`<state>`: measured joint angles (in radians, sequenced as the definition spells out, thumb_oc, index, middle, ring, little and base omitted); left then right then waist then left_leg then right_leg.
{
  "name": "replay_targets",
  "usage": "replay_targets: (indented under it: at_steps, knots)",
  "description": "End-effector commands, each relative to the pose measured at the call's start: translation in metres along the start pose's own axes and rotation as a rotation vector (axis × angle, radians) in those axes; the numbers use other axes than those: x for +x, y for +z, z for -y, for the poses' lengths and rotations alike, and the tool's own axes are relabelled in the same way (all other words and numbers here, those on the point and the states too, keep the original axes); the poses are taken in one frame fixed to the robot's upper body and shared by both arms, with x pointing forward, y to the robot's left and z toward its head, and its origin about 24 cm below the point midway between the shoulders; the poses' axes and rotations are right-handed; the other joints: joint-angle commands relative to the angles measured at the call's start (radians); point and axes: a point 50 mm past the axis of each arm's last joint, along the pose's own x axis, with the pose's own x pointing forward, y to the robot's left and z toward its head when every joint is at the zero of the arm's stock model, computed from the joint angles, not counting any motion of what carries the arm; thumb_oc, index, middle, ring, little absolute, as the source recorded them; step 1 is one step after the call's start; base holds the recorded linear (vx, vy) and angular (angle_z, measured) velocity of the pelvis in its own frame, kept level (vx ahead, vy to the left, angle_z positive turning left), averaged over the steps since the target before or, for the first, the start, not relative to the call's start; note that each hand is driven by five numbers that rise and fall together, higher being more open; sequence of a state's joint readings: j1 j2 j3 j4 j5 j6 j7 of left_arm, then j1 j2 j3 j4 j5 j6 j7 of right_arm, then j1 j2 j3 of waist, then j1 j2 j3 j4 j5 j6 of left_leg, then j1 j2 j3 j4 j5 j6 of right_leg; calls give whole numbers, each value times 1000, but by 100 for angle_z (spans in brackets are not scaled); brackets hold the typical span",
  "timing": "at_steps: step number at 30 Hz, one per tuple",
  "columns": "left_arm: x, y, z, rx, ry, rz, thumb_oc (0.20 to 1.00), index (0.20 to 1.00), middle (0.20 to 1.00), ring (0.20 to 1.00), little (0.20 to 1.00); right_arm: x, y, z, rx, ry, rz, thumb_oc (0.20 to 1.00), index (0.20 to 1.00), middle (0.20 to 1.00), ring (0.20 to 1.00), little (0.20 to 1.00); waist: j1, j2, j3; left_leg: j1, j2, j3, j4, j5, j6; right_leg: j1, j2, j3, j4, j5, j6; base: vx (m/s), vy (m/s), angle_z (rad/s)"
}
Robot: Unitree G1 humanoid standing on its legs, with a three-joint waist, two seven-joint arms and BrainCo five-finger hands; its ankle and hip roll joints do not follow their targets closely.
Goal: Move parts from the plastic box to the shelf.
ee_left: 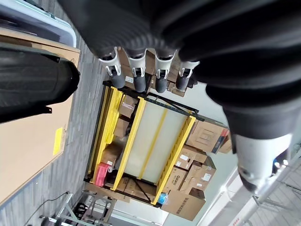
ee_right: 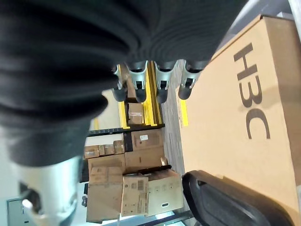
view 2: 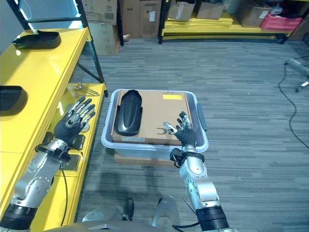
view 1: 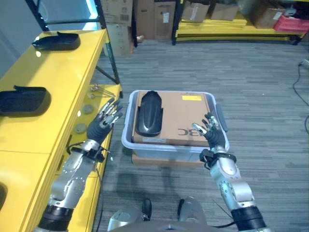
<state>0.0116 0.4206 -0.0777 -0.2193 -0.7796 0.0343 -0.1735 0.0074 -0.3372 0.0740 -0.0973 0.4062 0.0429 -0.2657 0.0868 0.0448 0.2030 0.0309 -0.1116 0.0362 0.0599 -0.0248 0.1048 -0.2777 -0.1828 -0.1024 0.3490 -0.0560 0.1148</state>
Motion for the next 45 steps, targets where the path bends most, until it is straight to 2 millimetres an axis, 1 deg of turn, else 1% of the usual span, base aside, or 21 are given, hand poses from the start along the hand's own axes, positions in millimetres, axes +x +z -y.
replay_targets:
  at_steps: [1,2,4,6,8,10,12,14,18,19,20,26,33,41,45]
  knots:
    - [0,18,3,24,-11,122,1000,1000,1000,1000,1000,10,25,15,-11,-20,132,1000,1000,1000,1000,1000,11,-26,-21,-91,22,-89,54,-32,-33,169,24,-1,-266,137,21,83,-231,-6]
    - [0,15,2,19,-8,121,1000,1000,1000,1000,1000,12,25,20,-13,-36,135,1000,1000,1000,1000,1000,15,-34,-13,-104,34,-97,70,-29,-42,178,28,-7,-272,140,27,95,-262,27]
    - [-1,13,1,8,1,123,1000,1000,1000,1000,1000,14,25,22,-21,-45,140,1000,1000,1000,1000,1000,16,-38,-6,-111,47,-93,78,-28,-50,185,31,-10,-275,137,26,32,-138,44]
    - [-4,7,3,-26,5,132,1000,1000,1000,1000,1000,16,30,28,-61,-100,171,1000,1000,1000,1000,1000,35,-46,12,-117,76,-90,56,-4,-77,215,40,-45,-317,138,18,22,-141,25]
    - [-6,6,3,-23,13,138,1000,1000,1000,1000,1000,16,30,33,-74,-143,173,1000,1000,1000,1000,1000,40,-46,15,-117,85,-94,44,6,-87,225,45,-54,-329,137,15,40,-65,-2]
    - [-7,6,3,-31,24,150,1000,1000,1000,1000,1000,18,30,41,-110,-209,164,1000,1000,1000,1000,1000,50,-44,18,-120,95,-95,28,19,-98,235,46,-71,-343,136,12,24,-26,19]
    - [-11,9,1,13,41,166,1000,1000,1000,1000,1000,25,31,51,-169,-299,171,1000,1000,1000,1000,1000,72,-30,23,-120,109,-103,-6,43,-112,251,46,-100,-363,136,11,23,22,34]
    - [-14,11,-2,17,49,167,1000,1000,1000,1000,1000,29,32,56,-210,-338,176,1000,1000,1000,1000,1000,90,-21,22,-121,111,-112,-17,51,-117,259,40,-116,-366,133,13,60,66,8]
    - [-15,14,-5,24,65,177,1000,1000,1000,1000,1000,45,41,56,-281,-371,201,1000,1000,1000,1000,1000,131,2,26,-135,104,-134,-17,58,-118,251,20,-141,-344,126,19,36,114,21]
    - [-15,14,-5,21,64,179,1000,1000,1000,1000,1000,48,42,55,-279,-374,202,1000,1000,1000,1000,1000,135,4,28,-138,103,-136,-16,58,-117,249,18,-144,-342,125,19,-6,156,20]
    - [-14,15,-7,9,57,181,1000,1000,1000,1000,1000,57,49,56,-297,-401,209,1000,1000,1000,1000,1000,149,15,34,-150,96,-148,-10,59,-117,239,8,-152,-331,123,21,-24,119,15]
    - [-8,14,0,6,-4,169,1000,1000,1000,1000,1000,81,61,63,-310,-496,217,1000,1000,1000,1000,1000,195,41,62,-187,73,-189,5,60,-113,216,-16,-181,-314,123,29,-43,91,24]
    - [-3,10,4,-21,-34,171,1000,1000,1000,1000,1000,97,73,61,-352,-522,224,1000,1000,1000,1000,1000,219,57,95,-218,59,-208,22,59,-112,197,-35,-200,-304,125,32,-33,56,17]
    - [0,9,9,-40,-65,177,1000,1000,1000,1000,1000,105,69,68,-411,-542,165,1000,1000,1000,1000,1000,235,64,116,-232,51,-211,22,60,-110,189,-49,-214,-309,131,38,-25,34,4]
    - [1,6,10,-43,-65,169,1000,1000,1000,1000,1000,107,60,73,-464,-551,102,1000,1000,1000,1000,1000,243,64,120,-227,51,-212,19,59,-112,198,-54,-220,-314,132,41,7,18,8]
